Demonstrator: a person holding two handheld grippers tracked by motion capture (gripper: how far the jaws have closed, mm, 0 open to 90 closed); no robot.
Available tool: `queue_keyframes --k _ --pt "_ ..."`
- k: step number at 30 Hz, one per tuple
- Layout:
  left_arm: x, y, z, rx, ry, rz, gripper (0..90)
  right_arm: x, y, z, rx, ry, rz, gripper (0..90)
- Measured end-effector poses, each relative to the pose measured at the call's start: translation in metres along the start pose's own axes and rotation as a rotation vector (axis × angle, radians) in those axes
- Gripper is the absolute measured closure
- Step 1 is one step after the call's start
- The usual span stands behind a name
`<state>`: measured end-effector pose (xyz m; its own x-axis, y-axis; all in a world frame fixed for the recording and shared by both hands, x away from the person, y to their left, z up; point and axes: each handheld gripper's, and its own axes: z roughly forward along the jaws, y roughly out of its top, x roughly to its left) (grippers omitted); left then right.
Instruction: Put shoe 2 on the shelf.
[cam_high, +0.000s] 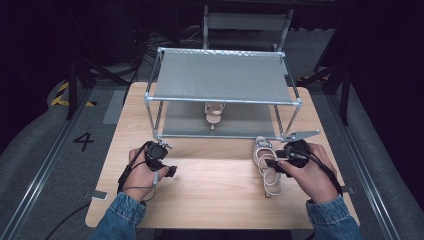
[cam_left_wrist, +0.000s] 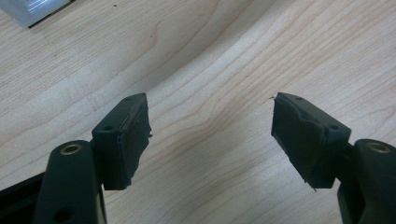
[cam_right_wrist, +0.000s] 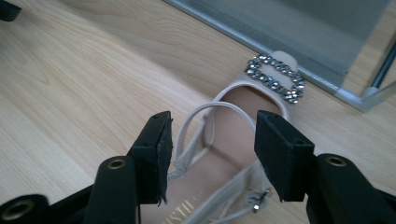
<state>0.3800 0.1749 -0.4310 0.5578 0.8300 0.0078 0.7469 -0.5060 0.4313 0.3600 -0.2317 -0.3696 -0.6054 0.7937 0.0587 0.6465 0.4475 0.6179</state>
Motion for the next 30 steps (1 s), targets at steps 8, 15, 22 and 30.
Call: queue_keyframes --k 8,15,22,30 --pt "0.000 -0.004 0.000 0.007 0.006 0.000 28.7 0.009 0.002 0.022 0.071 0.034 0.012 47.0" --pt "0.002 -0.008 0.001 0.014 0.001 0.006 28.5 0.006 0.000 0.044 0.141 0.038 0.013 46.5" --pt "0.003 -0.014 0.000 0.017 0.001 0.000 28.3 0.009 0.001 0.066 0.196 0.036 -0.013 44.7" --pt "0.005 -0.016 -0.001 0.019 0.005 -0.004 28.3 0.011 -0.002 0.082 0.208 0.035 -0.057 31.1"
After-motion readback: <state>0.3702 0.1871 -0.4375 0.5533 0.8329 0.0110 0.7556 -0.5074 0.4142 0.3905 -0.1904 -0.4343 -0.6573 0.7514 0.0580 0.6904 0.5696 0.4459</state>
